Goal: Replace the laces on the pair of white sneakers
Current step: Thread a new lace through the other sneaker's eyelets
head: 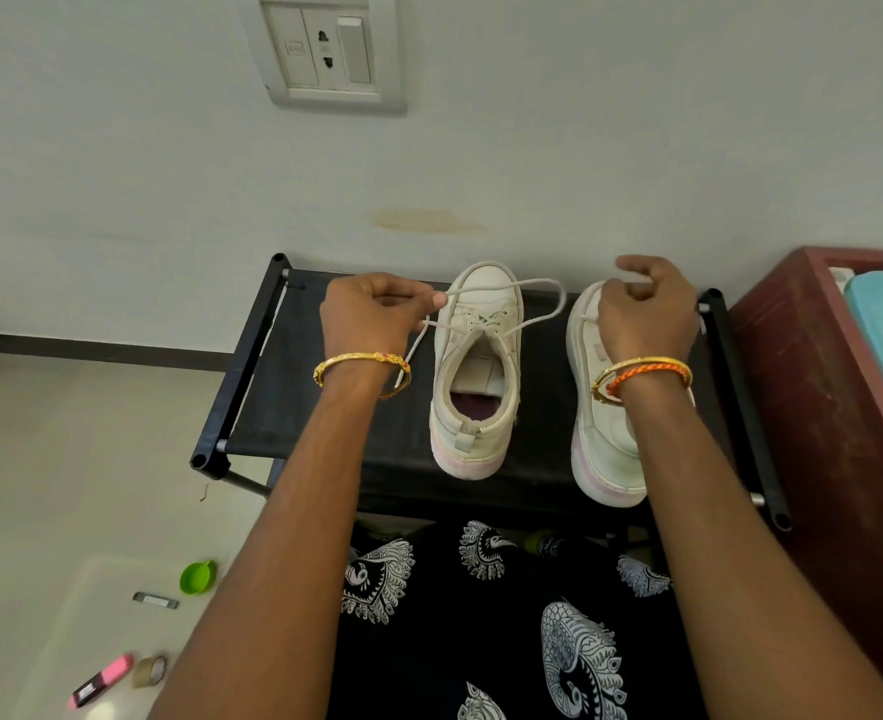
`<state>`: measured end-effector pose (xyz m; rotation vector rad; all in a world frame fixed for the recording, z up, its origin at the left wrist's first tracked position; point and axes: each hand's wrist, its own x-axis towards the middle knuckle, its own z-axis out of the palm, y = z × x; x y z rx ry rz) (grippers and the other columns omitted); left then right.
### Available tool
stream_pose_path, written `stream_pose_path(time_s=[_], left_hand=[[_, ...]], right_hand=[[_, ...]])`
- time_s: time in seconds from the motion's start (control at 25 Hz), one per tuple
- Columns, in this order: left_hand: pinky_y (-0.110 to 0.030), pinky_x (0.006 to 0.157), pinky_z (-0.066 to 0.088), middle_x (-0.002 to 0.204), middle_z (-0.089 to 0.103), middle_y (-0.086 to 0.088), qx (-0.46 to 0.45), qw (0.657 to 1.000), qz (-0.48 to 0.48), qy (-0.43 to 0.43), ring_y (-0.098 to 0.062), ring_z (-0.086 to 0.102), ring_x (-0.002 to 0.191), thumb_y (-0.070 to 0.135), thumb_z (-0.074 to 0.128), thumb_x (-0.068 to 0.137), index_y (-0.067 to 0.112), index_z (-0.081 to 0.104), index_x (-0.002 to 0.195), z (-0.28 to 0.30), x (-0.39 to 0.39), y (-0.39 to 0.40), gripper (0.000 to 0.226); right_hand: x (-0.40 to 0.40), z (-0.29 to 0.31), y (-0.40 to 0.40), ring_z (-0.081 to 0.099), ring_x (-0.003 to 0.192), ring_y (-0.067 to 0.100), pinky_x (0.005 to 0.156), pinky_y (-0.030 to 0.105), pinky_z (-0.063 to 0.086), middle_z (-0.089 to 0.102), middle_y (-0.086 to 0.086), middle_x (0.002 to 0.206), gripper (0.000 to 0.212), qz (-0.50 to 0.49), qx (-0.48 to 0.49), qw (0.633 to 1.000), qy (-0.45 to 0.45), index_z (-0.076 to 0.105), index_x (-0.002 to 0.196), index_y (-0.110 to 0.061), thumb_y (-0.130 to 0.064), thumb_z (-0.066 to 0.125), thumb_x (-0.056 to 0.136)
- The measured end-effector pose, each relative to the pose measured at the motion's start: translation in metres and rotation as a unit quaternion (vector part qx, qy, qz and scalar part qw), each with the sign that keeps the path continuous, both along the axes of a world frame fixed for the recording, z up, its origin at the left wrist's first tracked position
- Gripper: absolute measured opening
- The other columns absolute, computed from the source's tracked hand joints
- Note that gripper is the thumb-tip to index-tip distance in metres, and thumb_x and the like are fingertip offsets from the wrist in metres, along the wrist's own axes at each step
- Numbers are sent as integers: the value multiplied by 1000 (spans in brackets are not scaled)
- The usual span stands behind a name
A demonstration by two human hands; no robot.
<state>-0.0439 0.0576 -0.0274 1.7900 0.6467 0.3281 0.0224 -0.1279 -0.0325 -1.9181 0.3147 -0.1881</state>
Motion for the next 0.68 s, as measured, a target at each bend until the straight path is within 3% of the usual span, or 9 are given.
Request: stream_pose_path(time_s=[0.12, 0.2, 0.28, 0.4, 0.52, 0.68], left_hand=[[-12, 55, 49, 77, 71, 5, 30, 993, -110, 17, 0, 64, 65, 10, 66, 86, 17, 71, 87, 0, 0, -8, 9], [-11, 61, 51, 78, 71, 5, 31, 990, -136, -5, 0, 66, 70, 8, 66, 85, 14, 73, 93, 1, 0, -15, 12], [-16, 68, 54, 79, 73, 1, -15, 993, -114, -34, -6, 70, 75, 9, 74, 78, 13, 74, 89, 3, 0, -17, 12], [-22, 73, 54, 79, 73, 0, -30, 994, -101, -9, -11, 70, 76, 19, 80, 72, 16, 73, 88, 2, -3, -15, 17], [-21, 76, 49, 88, 68, 6, 126, 971, -172, 105, -6, 60, 80, 35, 75, 76, 24, 69, 103, -5, -6, -19, 29], [-24, 82, 50, 95, 69, 2, 155, 968, -150, 128, -9, 60, 84, 28, 69, 83, 21, 71, 105, -3, -4, -22, 23]], right_hand=[[-11, 10, 8, 52, 103, 15, 76, 2, 36, 50, 0, 112, 39, 138, -124, 976, -113, 60, 119, -17, -8, 61, 81], [-19, 11, 19, 52, 104, 11, 89, 13, 40, 58, -5, 108, 34, 279, -143, 940, -131, 64, 116, -18, -11, 63, 83], [-25, 7, 29, 57, 94, 7, 88, 20, 46, 68, 0, 103, 25, 341, -154, 919, -125, 69, 111, -13, -11, 63, 87], [-23, 5, 32, 57, 82, 5, 75, 6, 42, 71, 3, 95, 17, 317, -154, 928, -120, 72, 102, -9, -11, 63, 88], [-18, 3, 27, 57, 68, -1, 64, 0, 40, 66, -4, 79, 12, 260, -143, 949, -111, 73, 94, -11, -12, 65, 86], [-22, 1, 28, 56, 65, -3, 58, 0, 41, 63, -7, 71, 6, 240, -134, 959, -72, 72, 88, -14, -15, 68, 84]])
